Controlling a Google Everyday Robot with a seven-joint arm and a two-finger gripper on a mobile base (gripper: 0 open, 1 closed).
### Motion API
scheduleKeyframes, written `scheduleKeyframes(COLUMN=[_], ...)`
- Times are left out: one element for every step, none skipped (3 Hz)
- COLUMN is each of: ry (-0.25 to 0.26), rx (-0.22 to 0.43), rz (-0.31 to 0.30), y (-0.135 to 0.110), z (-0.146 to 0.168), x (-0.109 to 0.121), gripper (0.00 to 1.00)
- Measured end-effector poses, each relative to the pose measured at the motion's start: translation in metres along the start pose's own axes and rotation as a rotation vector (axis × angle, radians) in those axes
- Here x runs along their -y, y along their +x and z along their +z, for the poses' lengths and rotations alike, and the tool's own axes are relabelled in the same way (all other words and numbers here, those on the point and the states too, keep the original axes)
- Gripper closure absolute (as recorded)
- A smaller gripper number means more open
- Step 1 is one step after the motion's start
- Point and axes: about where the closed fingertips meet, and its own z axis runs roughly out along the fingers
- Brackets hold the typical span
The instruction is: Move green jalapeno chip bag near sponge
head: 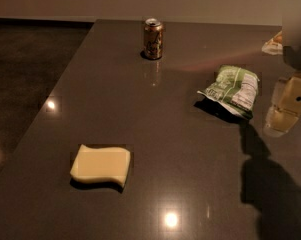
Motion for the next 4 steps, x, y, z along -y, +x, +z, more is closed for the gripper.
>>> scheduleKeyframes(ry=[0.000, 0.009, 0.028, 0.056], rx=[0.000, 0.017, 0.050, 0.063], rz=[0.000, 0.095, 0.261, 0.446], y=[0.000, 0.001, 0.008, 0.021], z=[0.000, 0.007, 0.021, 0.041], x=[0.000, 0.021, 0.049, 0.074], gripper=[0.00, 0.00, 0.00, 0.00])
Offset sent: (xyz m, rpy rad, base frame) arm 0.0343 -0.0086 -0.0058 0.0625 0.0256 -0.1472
